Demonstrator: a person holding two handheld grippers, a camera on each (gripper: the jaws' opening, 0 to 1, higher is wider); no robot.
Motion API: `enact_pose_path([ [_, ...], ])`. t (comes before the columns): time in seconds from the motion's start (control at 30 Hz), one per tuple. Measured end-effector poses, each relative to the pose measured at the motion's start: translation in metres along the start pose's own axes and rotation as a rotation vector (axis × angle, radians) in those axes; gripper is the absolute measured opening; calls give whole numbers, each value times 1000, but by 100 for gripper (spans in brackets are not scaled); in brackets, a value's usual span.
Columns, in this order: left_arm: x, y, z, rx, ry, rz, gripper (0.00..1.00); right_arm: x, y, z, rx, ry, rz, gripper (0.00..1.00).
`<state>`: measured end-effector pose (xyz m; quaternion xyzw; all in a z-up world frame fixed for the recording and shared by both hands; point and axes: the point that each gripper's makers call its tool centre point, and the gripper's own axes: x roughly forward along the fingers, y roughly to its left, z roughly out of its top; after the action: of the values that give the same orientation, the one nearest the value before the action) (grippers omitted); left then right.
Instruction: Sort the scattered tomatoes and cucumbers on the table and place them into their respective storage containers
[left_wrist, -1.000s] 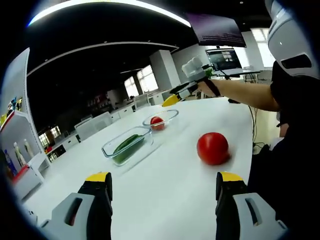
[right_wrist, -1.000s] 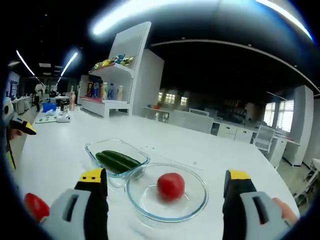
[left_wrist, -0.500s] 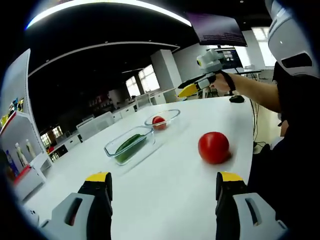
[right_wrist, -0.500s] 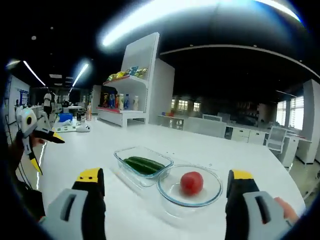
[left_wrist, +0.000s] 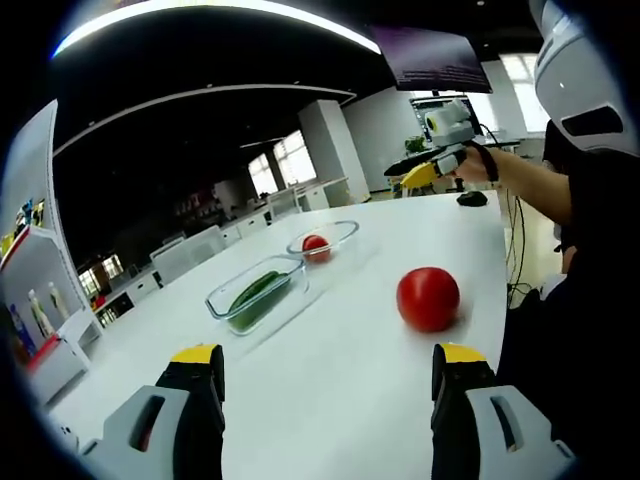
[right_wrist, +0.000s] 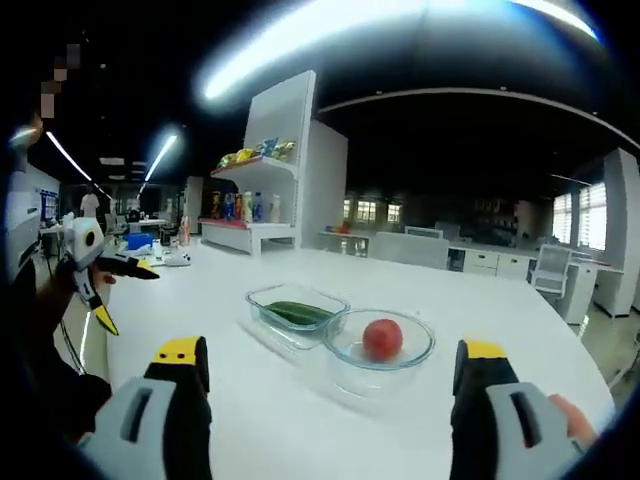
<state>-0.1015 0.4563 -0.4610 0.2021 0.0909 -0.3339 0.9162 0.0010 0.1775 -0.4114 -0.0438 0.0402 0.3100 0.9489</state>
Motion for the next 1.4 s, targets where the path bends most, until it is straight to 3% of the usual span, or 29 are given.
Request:
enact_pose_path([
  [0.33,5,-1,1,1,-3,-18,85,-39,-5,-14,46,-30,-17,97],
  [0.53,6,-1,1,-2,-7,-18,85,-46,-5,-15,40,-30,-8,97],
  [0.67,6,-2,2,-7,-16,-15,85,-46,3,-17,40,-34,26,97],
  [0.77,7,-4,-2,-12,-8,-20,85,-46,18,-25,50,2,95,97],
  [0.97,8,-3,-3,-15,-5,-18,85,-44,43,-29,9,-1,186,97],
  [1.23,9,-2,-3,-12,-2,-12,85,-39,59,-31,26,4,251,97],
  [1.4,8,-1,-3,-12,0,-7,85,-31,81,-40,44,20,318,97],
])
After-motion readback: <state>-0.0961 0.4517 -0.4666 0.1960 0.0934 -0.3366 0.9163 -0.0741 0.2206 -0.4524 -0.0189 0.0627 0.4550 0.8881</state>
